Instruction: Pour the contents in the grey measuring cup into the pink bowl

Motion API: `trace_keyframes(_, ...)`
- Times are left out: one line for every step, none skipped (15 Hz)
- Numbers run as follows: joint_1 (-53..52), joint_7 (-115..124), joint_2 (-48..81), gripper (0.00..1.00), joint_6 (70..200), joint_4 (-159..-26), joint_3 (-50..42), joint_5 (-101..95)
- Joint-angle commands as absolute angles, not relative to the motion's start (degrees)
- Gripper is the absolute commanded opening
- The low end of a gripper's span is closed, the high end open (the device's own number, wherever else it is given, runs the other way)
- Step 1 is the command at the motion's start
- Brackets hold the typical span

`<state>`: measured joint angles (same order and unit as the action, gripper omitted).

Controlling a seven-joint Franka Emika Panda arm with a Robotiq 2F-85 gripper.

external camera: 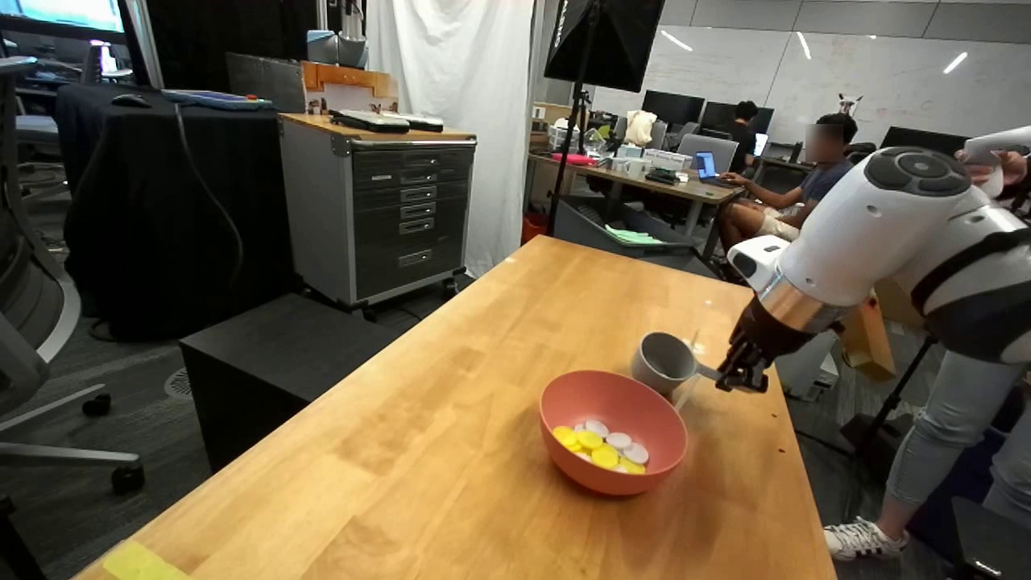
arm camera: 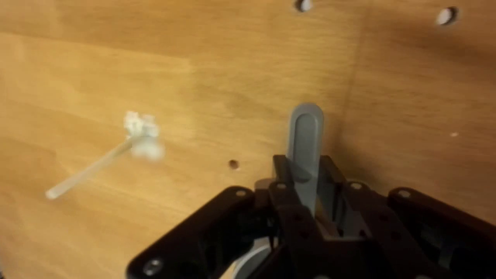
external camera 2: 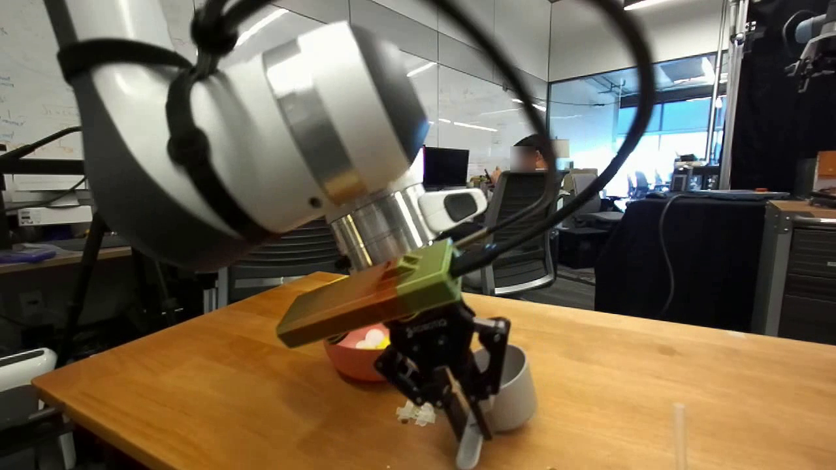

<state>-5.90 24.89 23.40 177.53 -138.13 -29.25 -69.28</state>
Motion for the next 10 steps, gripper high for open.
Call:
trace_keyframes(4.87,10.16,18.23,0.06,169.48,-143.76,-13.75,-53.45)
trace_keyframes(8.02,6.33,17.63,0.06,167.32,-143.8,-9.31,-48.5)
trace_keyframes(11.36,2.75,17.27,0.06,165.07,-143.45,-4.98,-43.67)
trace_keyframes(14.48,-0.28,16.91,0.06,162.37,-142.41,-0.72,-38.68)
trace_keyframes(17.49,-3.39,16.74,0.06,159.36,-140.71,3.46,-33.74)
trace_keyframes(20.7,-6.71,16.44,0.06,155.79,-138.72,7.73,-28.82)
trace_keyframes(23.8,-10.04,15.96,0.06,151.46,-136.19,11.99,-23.99)
trace_keyframes(25.44,-13.16,15.53,0.06,147.11,-133.51,14.65,-19.21)
trace_keyframes(24.64,-16.17,14.75,0.06,143.2,-130.85,14.72,-14.44)
trace_keyframes(25.01,-17.45,14.4,0.06,139.14,-127.75,15.5,-12.13)
